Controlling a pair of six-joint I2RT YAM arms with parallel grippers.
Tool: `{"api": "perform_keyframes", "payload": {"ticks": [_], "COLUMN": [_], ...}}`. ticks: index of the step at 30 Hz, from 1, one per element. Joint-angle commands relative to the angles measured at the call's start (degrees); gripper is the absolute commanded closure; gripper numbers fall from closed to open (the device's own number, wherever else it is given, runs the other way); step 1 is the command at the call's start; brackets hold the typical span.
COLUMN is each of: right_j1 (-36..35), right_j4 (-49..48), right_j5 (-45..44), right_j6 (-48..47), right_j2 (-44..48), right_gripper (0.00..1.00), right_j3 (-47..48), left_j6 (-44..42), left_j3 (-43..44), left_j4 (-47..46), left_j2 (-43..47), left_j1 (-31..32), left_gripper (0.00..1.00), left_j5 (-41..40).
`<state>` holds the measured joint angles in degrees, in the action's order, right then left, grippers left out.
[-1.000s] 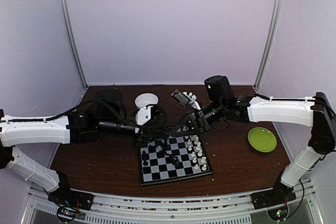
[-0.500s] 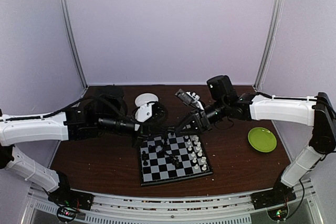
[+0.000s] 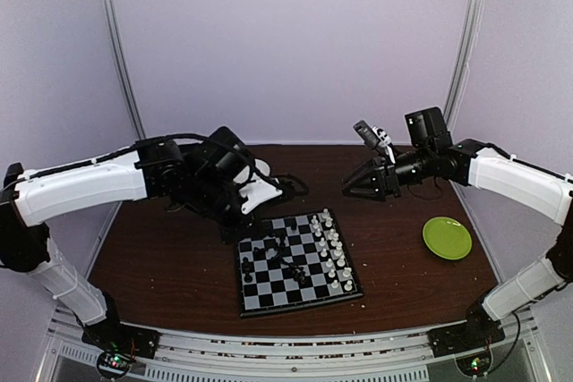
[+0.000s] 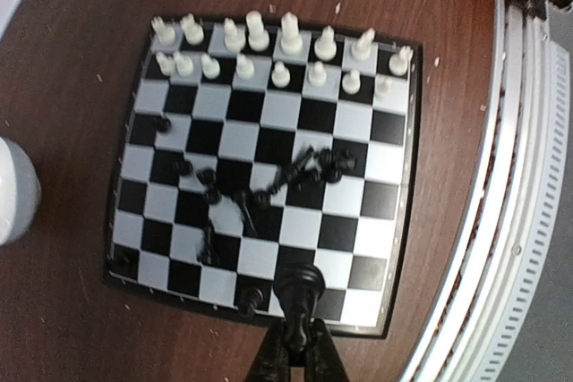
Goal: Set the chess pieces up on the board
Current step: Pass from the right arm to the left, then place the knight at b8.
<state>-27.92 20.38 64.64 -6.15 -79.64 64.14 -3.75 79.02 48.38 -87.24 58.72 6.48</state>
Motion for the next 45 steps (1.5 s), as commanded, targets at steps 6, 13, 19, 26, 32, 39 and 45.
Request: {"api": "perform_keyframes", "payload": {"ticks": [6,13,19,26,32,39,45], "right_j1": [0.7,0.7,0.7,0.7,0.7,0.7,0.7], "right_j4": [4.1,4.2,4.2,4.3,5.1,5.4,5.4], "right_j5": [-2.4,-2.5,-2.3,-2.2,-1.9,-1.6,-1.2], "right_j6": [-6.2,-6.7,-6.8,-7.1,-7.9,-8.0,-7.8], "right_j2": [1.4,1.2,1.1,1.1,1.2,1.2,1.1], "right_gripper": [0.46,0.46,0.46,0.46,0.46,0.46,0.46], "right_j3": [0.0,0.0,-0.2,-0.3,-0.2,0.0,0.0], "left_j6": [5.9,5.9,6.6,6.4,6.5,6.4,6.8], "left_j3": [4.1,5.6,5.9,6.5,6.8,6.3,5.7], "left_j4": [14.9,19.1,20.5,20.5,21.7,21.9,21.1], "left_j2": [-7.5,-13.8,-17.0,-19.6,-21.9,-23.8,-24.3], "left_j1": [0.8,3.2,4.4,5.3,5.7,6.1,6.1], "left_gripper": [1.00,1.00,1.00,1.00,1.00,0.99,0.97], "left_j5": [-1.9,-2.1,-3.8,-3.2,-3.9,-5.0,-6.0]}}
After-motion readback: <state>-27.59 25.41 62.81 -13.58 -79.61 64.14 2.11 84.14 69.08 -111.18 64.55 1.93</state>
